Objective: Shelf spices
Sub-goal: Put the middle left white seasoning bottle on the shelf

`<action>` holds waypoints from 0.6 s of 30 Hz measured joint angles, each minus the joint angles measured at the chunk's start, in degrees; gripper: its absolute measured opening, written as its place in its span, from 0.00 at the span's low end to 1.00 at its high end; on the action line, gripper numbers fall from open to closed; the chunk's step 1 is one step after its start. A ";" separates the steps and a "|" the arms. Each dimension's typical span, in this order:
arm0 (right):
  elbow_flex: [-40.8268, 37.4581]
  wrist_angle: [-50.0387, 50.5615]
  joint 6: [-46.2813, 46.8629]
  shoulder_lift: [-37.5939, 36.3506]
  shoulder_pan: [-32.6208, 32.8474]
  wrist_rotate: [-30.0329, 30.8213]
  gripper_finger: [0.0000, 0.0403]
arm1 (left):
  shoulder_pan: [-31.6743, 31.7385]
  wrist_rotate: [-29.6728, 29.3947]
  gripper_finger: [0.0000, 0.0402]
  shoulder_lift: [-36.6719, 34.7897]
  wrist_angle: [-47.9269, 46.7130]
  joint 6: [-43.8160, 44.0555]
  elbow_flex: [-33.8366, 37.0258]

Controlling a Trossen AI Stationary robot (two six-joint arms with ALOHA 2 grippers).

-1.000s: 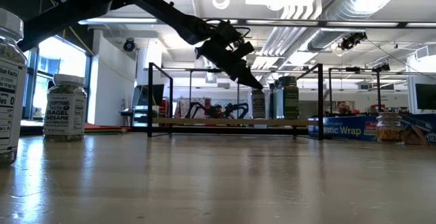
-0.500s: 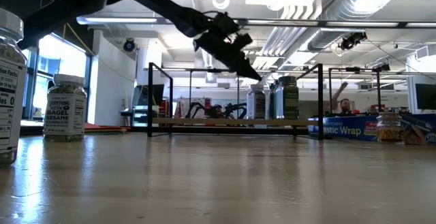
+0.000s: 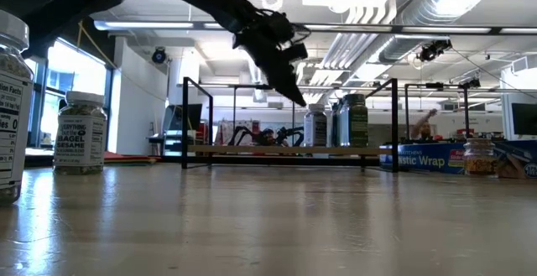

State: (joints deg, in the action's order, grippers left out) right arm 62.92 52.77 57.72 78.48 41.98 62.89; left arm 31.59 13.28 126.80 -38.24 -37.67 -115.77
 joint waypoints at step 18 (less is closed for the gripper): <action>0.00 1.21 1.41 -0.02 0.00 -0.21 0.63 | 0.87 -5.42 0.13 7.65 12.44 7.00 0.11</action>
State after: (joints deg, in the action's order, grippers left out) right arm 62.92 53.98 59.13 78.46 41.98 62.68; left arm 32.47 7.86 134.45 -25.80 -30.67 -115.66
